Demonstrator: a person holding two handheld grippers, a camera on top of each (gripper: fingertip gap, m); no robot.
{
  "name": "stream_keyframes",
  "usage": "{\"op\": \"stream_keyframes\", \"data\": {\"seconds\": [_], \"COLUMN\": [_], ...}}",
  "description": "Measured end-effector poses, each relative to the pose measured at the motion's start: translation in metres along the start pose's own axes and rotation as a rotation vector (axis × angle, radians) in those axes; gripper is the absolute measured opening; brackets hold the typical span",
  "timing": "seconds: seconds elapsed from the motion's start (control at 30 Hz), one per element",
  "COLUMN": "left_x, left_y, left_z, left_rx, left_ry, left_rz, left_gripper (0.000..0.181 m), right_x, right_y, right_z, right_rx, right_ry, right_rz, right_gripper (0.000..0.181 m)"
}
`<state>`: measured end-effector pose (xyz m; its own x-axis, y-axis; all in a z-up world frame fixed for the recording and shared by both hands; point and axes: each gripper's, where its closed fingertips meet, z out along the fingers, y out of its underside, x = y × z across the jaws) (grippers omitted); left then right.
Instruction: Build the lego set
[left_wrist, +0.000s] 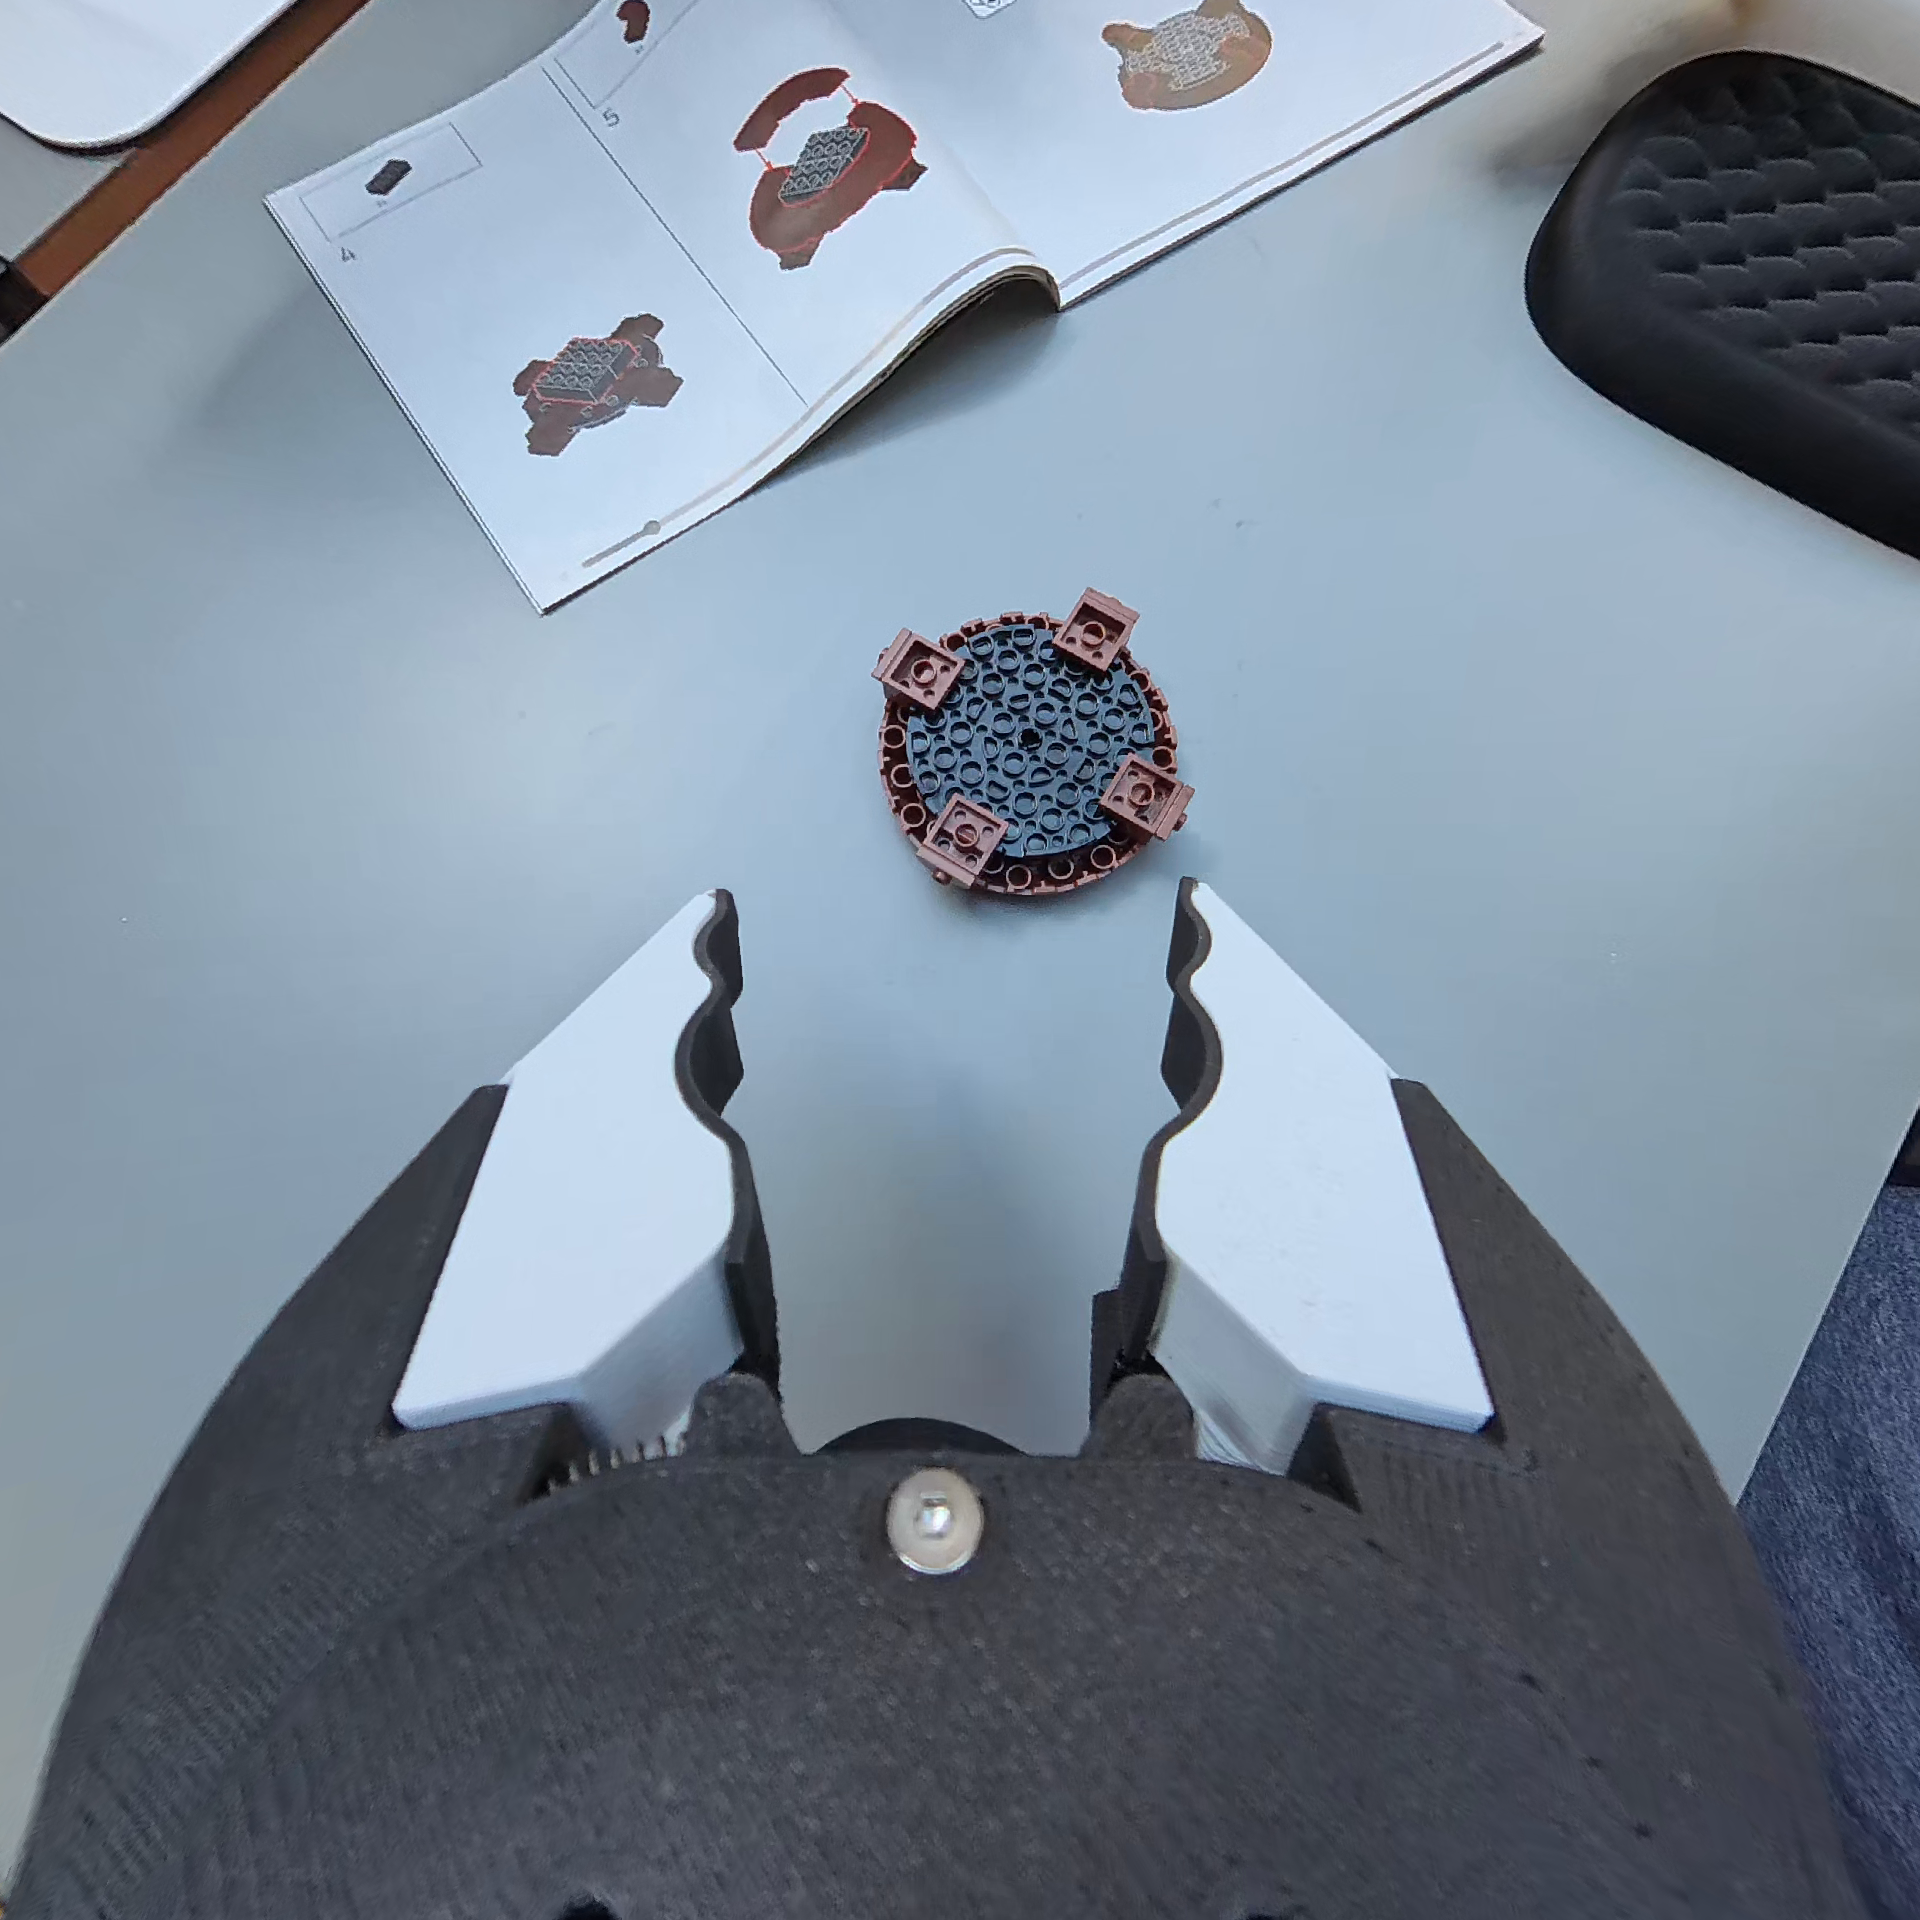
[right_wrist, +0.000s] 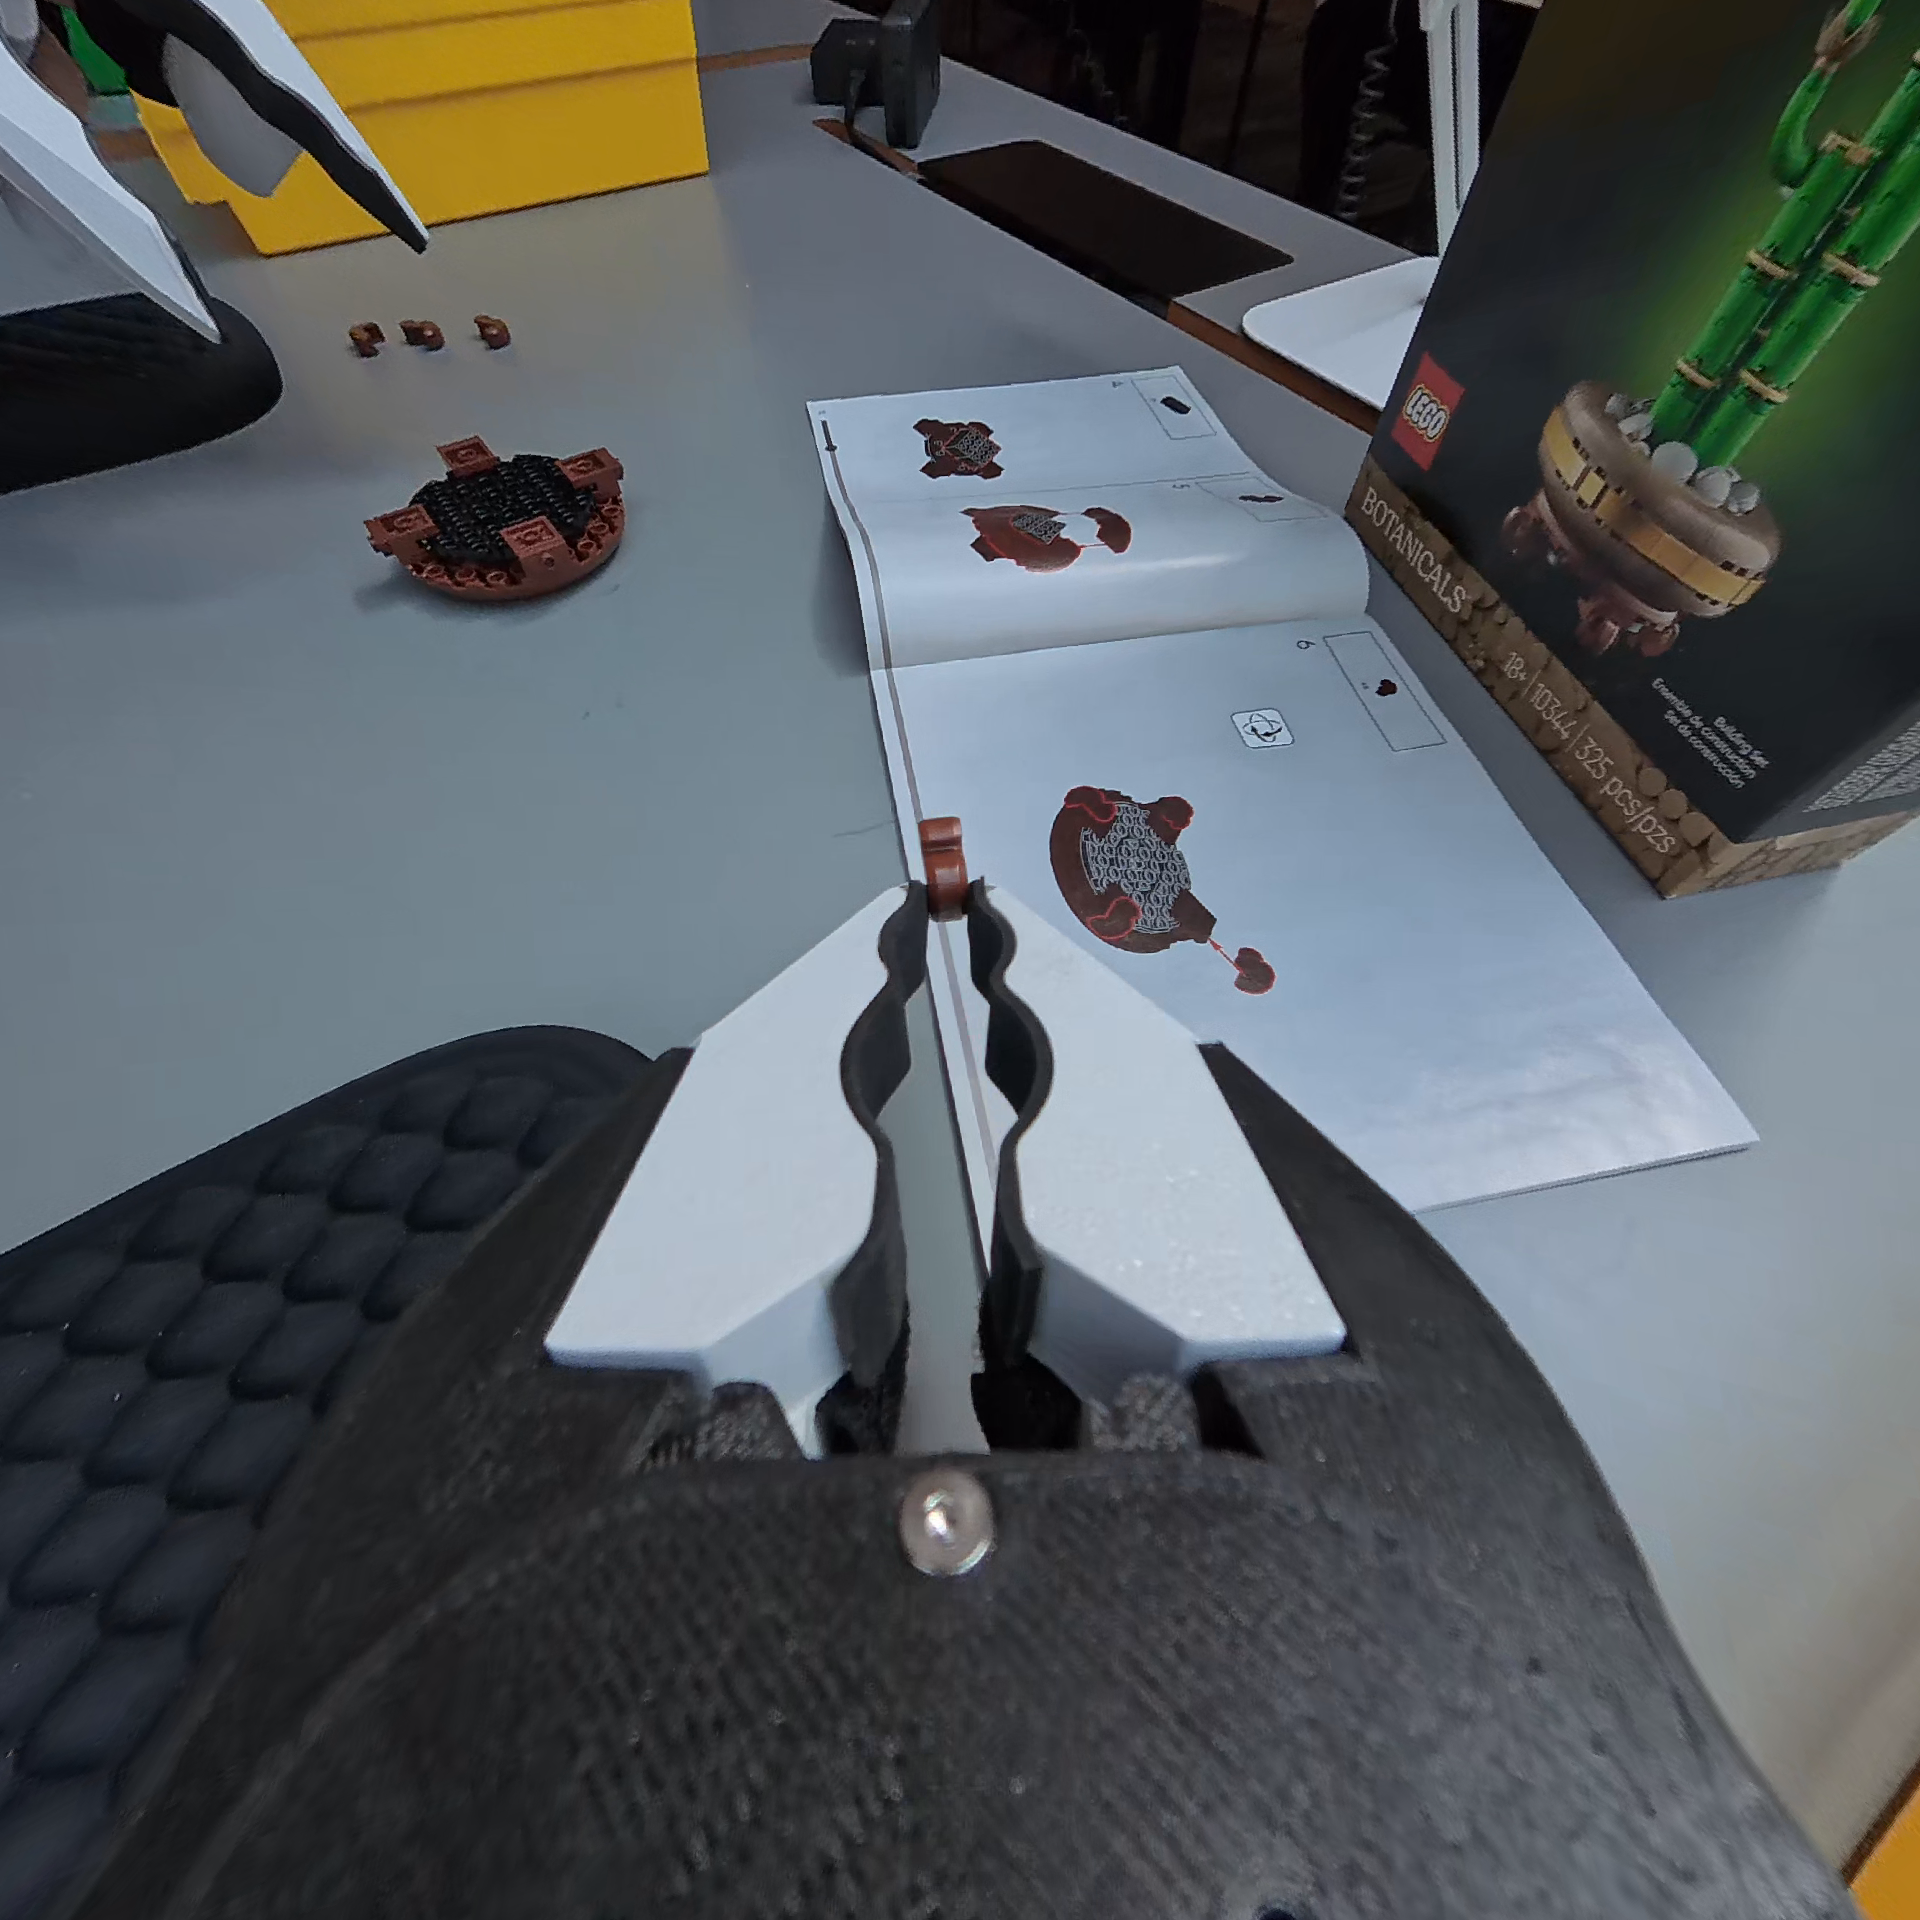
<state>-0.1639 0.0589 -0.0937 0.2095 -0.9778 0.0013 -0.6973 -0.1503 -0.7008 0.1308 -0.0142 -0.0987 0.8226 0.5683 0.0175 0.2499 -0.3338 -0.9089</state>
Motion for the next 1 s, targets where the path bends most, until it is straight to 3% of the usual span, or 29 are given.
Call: {"op": "stream_keyframes", "data": {"seconds": [0.23,0.6,1.0], "left_x": [-0.002,0.004,0.002], "left_y": [-0.003,-0.017,-0.016], "left_z": [-0.007,-0.01,-0.022], "left_rx": [0.025,0.015,0.026], "left_ry": [0.0,-0.016,-0.045], "left_rz": [-0.015,0.016,0.002], "left_gripper": [0.081,0.082,0.081], "right_x": [0.008,0.046,0.045], "right_y": [0.002,-0.009,-0.008], "right_z": [-0.002,-0.026,-0.025], "right_rx": [-0.002,0.051,0.045], "right_ry": [0.034,0.279,0.296], "right_rz": [0.009,0.004,-0.018], "right_gripper": [0.007,0.007,0.007]}}
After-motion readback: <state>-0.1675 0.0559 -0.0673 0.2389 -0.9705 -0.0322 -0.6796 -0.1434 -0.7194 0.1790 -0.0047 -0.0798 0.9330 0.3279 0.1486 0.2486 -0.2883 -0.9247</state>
